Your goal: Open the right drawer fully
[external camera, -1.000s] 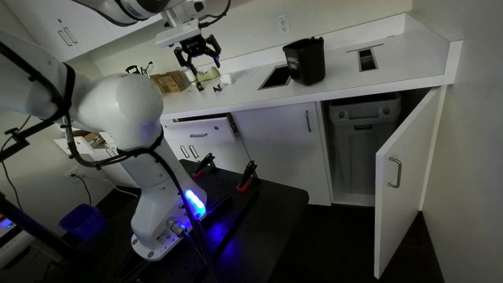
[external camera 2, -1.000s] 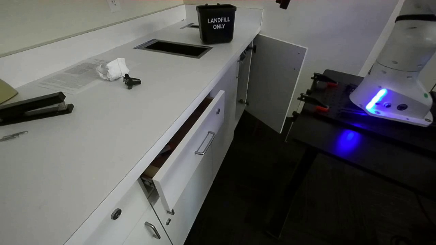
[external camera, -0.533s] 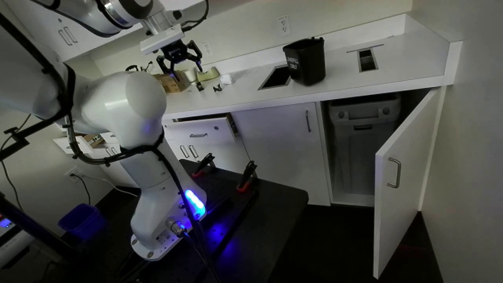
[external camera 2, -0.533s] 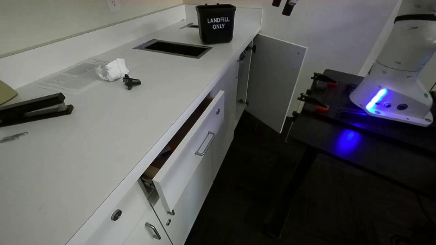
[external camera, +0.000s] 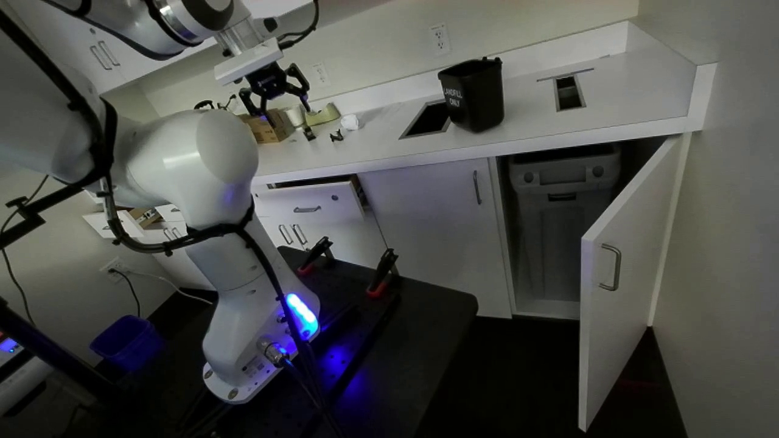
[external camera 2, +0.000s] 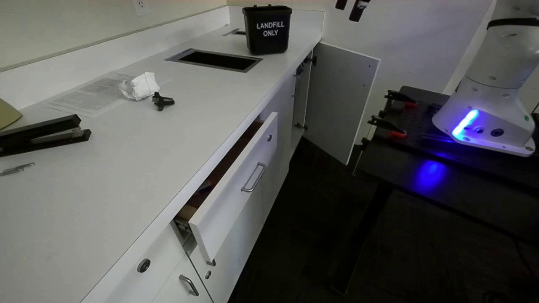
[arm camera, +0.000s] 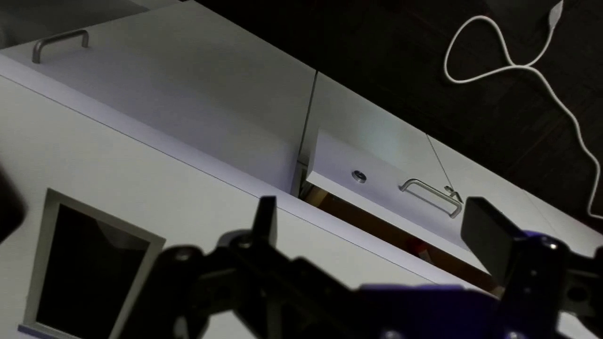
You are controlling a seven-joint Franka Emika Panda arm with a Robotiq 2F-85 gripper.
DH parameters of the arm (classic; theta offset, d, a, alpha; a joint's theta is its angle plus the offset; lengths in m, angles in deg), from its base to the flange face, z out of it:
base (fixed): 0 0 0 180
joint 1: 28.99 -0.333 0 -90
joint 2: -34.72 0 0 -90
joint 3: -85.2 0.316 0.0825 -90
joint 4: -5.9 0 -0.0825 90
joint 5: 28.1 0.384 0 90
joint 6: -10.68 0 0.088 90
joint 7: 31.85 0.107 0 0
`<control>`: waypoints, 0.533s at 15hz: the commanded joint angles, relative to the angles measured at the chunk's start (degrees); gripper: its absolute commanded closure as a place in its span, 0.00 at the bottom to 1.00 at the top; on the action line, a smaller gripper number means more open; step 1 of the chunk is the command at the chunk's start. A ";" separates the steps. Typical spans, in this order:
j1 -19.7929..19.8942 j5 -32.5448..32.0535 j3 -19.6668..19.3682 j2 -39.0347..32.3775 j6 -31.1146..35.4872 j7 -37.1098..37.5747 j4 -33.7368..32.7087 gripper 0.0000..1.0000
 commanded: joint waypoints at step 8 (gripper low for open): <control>-6.47 -14.15 23.49 -18.11 8.69 15.67 -7.63 0.00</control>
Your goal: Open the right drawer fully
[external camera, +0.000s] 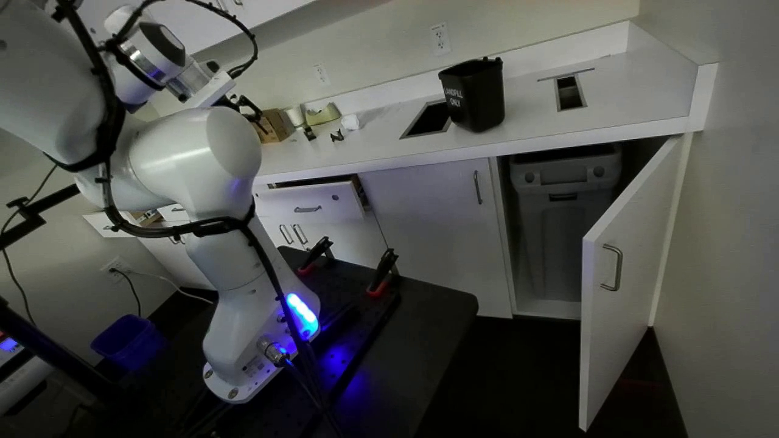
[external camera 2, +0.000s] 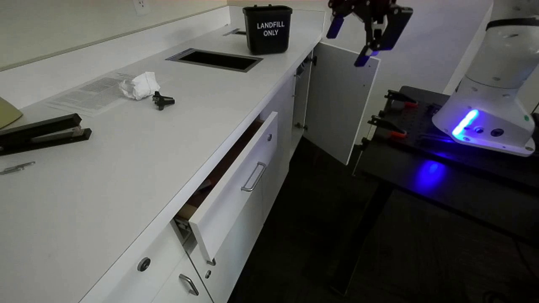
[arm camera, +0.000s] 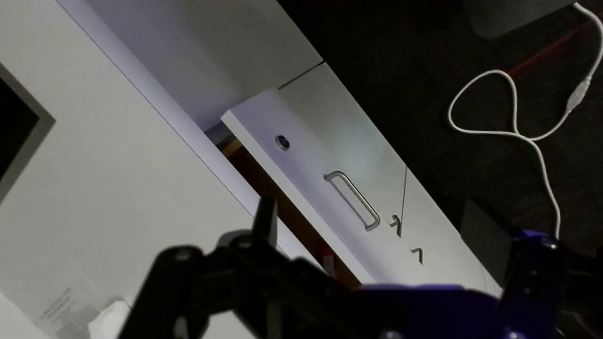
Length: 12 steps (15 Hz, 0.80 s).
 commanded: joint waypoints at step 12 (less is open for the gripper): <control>-0.42 -10.00 7.31 -11.93 4.00 7.47 -3.90 0.00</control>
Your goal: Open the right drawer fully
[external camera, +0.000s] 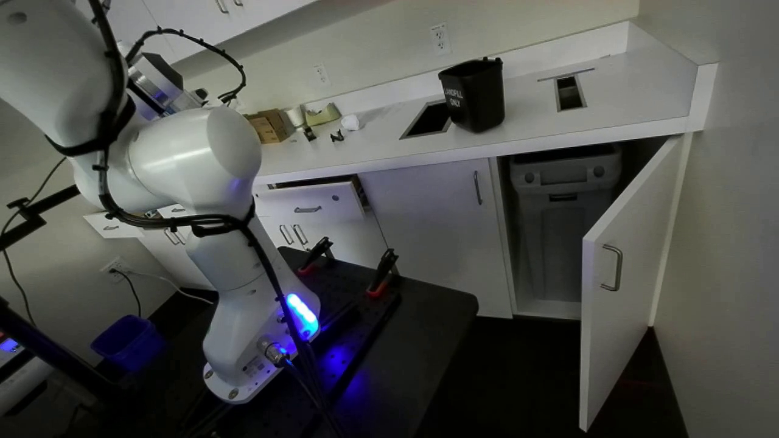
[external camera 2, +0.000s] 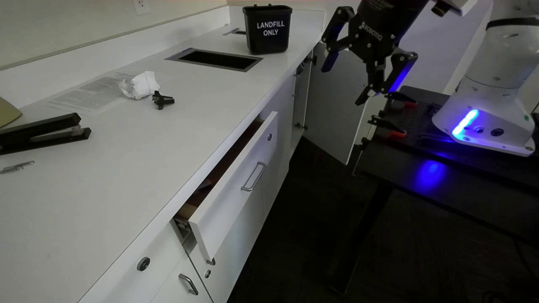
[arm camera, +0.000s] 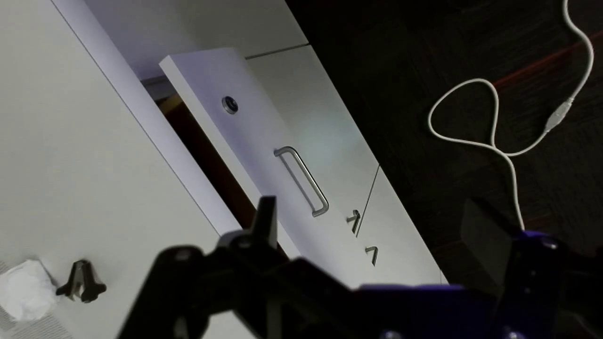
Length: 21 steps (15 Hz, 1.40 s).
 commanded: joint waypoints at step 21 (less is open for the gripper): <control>13.42 -61.08 26.79 -21.11 -24.45 56.45 -2.44 0.00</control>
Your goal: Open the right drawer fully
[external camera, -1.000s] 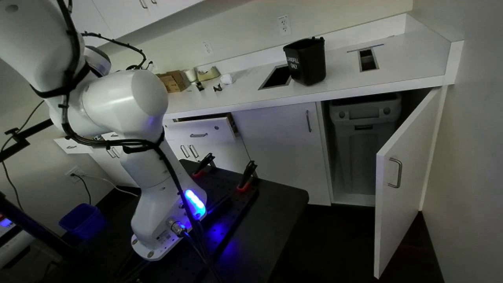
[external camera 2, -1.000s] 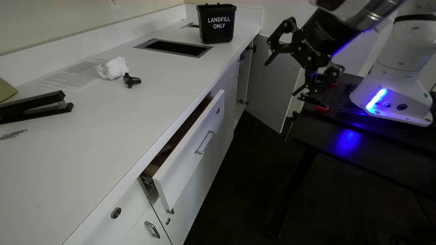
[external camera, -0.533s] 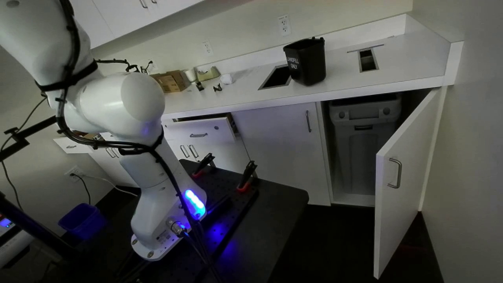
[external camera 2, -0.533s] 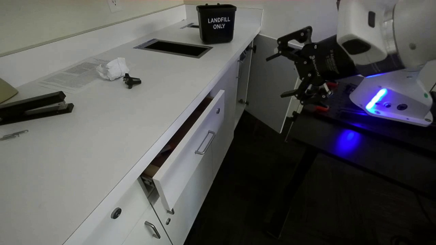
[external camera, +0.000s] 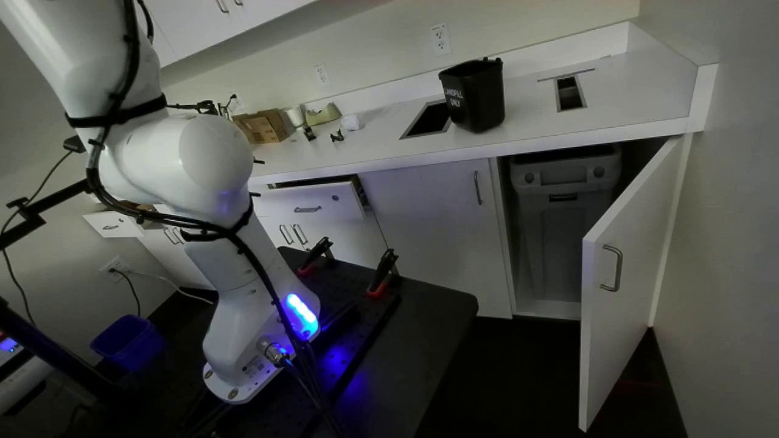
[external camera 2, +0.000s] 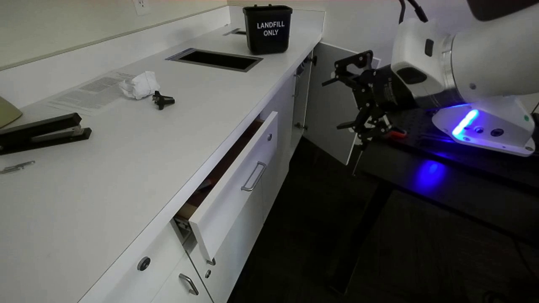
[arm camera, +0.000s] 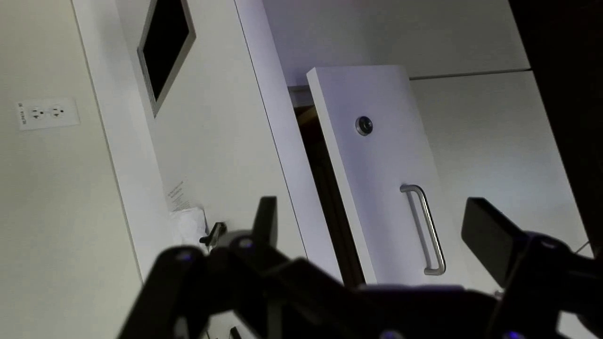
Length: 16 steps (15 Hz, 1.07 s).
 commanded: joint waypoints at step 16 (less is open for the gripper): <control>-38.69 -26.44 -33.01 -48.93 -35.63 23.91 -28.44 0.00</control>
